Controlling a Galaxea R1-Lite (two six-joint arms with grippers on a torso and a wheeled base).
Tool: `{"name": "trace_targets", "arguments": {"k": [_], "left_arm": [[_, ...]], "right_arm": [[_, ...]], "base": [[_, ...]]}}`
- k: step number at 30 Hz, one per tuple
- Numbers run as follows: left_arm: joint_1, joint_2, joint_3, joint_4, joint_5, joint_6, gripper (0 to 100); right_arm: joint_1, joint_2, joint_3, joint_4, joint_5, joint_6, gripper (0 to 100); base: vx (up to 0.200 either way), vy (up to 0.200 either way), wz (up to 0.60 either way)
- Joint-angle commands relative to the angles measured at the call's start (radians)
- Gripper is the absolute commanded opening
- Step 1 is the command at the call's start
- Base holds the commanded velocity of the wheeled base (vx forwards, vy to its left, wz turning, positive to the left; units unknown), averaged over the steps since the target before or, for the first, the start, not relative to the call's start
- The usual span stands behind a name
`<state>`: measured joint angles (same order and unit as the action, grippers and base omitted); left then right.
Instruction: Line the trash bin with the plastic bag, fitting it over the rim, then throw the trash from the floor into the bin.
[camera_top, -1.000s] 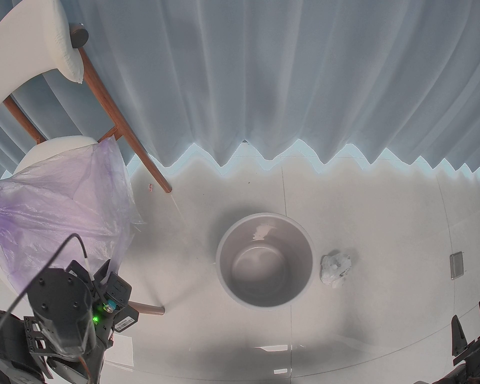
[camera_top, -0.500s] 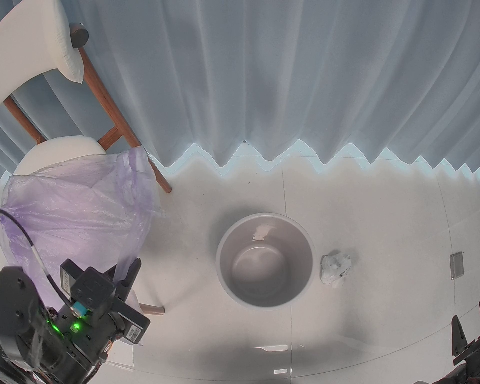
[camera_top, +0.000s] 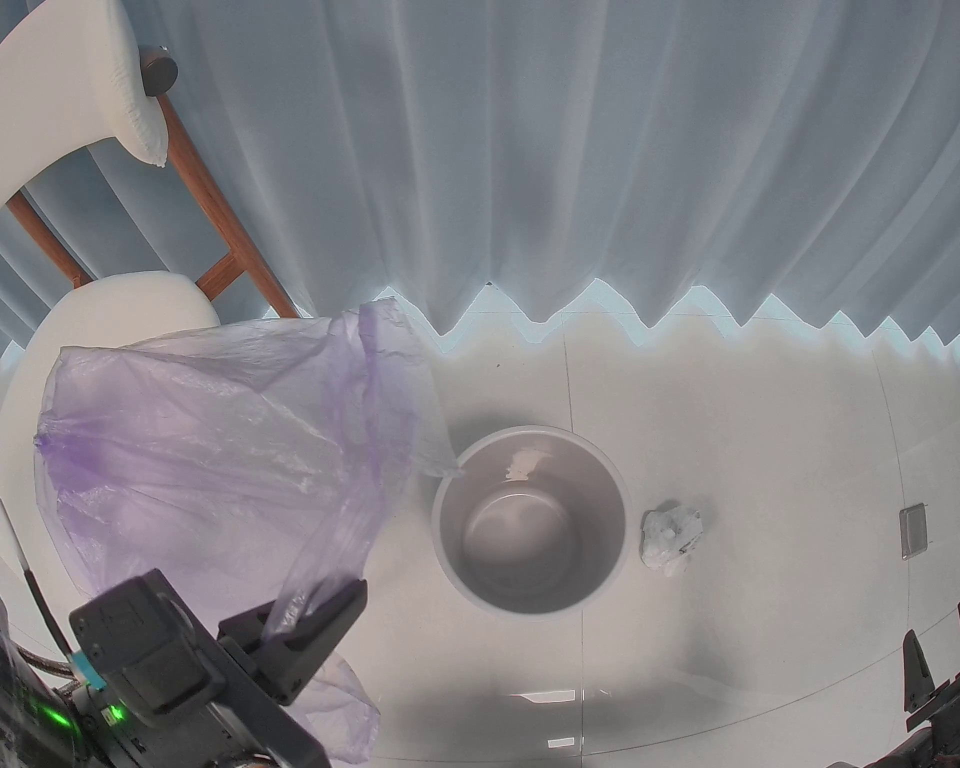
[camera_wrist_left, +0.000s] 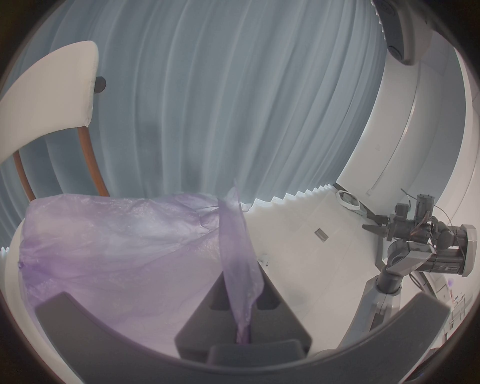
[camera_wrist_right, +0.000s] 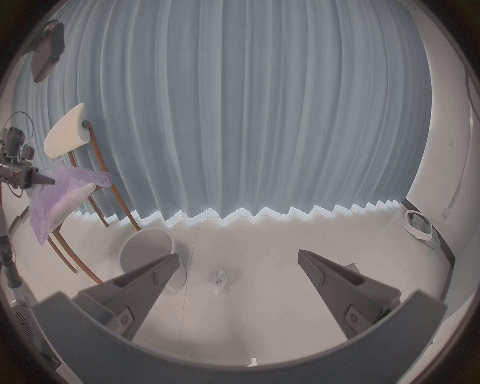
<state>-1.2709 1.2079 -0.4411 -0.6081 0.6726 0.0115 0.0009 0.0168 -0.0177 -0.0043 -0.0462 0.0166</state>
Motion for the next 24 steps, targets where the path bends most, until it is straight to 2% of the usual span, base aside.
{"name": "trace_targets", "arguments": {"k": [1, 6, 7, 9, 18, 21, 24], "left_arm": [[-0.045, -0.010, -0.028, 0.013, -0.007, -0.021, 0], [-0.045, -0.013, -0.034, 0.013, -0.021, -0.028, 0], [-0.041, -0.014, -0.038, 0.014, -0.054, -0.028, 0], [-0.031, -0.014, -0.039, 0.014, -0.070, -0.028, 0], [0.062, -0.014, -0.034, 0.018, -0.303, -0.019, 0], [0.108, -0.021, -0.034, 0.019, -0.383, -0.018, 0], [0.191, -0.057, -0.039, 0.056, -0.482, -0.016, 0]], "right_arm": [[0.001, -0.017, 0.018, 0.000, 0.000, 0.000, 100], [0.001, -0.015, 0.018, 0.004, 0.003, -0.007, 100], [0.001, -0.015, 0.018, 0.004, 0.000, -0.017, 100], [0.001, -0.015, 0.018, 0.004, 0.000, -0.018, 100], [0.001, -0.015, 0.018, 0.004, 0.000, -0.018, 100], [0.001, -0.015, 0.018, 0.004, 0.000, -0.018, 100], [0.001, -0.015, 0.018, 0.004, 0.000, -0.018, 100]], "base": [[0.000, 0.000, 0.00], [0.000, 0.000, 0.00], [0.000, 0.000, 0.00], [0.000, 0.000, 0.00], [0.000, 0.000, 0.00], [0.000, 0.000, 0.00], [0.000, 0.000, 0.00]]}}
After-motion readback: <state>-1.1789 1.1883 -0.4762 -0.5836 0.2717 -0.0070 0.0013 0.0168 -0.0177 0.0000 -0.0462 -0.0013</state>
